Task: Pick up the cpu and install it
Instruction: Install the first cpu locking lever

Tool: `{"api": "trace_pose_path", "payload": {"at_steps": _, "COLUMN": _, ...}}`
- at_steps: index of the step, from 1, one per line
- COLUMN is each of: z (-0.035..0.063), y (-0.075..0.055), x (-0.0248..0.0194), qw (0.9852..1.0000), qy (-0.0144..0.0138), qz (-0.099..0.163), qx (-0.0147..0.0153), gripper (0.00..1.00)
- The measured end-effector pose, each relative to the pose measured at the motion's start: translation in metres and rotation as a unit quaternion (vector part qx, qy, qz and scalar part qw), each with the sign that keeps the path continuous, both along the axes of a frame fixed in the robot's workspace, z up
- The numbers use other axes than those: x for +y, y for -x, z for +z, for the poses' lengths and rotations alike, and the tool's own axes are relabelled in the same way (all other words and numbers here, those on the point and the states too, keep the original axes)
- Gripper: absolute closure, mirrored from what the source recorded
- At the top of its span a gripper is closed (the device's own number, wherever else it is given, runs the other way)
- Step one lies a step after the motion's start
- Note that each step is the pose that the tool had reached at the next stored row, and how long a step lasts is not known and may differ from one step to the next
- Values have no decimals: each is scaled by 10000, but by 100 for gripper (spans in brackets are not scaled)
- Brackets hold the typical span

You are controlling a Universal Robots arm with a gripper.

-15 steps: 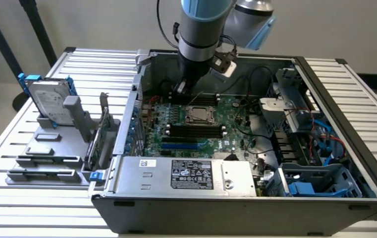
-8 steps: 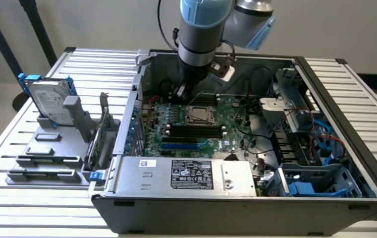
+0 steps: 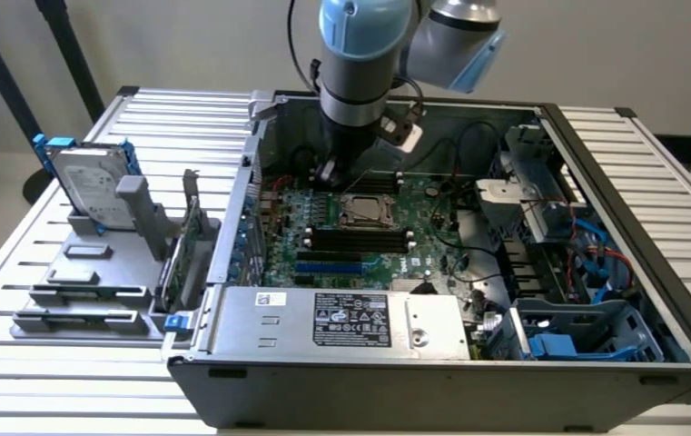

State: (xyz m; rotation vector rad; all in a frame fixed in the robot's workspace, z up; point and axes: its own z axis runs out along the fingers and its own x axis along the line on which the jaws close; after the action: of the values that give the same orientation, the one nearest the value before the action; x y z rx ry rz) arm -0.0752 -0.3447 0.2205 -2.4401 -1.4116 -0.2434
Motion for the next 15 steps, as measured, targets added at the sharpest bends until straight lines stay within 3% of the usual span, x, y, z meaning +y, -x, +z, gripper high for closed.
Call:
{"api": "trace_pose_path", "payload": {"at_steps": 3, "z": -33, "y": 0, "x": 7, "qw": 10000, "qy": 54, "qz": 0, "qx": -21, "gripper": 89}}
{"api": "trace_pose_path", "payload": {"at_steps": 10, "z": -148, "y": 0, "x": 28, "qw": 10000, "qy": 72, "qz": -8, "qx": -25, "gripper": 89}}
{"api": "trace_pose_path", "payload": {"at_steps": 15, "z": -166, "y": -2, "x": 42, "qw": 9999, "qy": 141, "qz": -50, "qx": -25, "gripper": 89}}
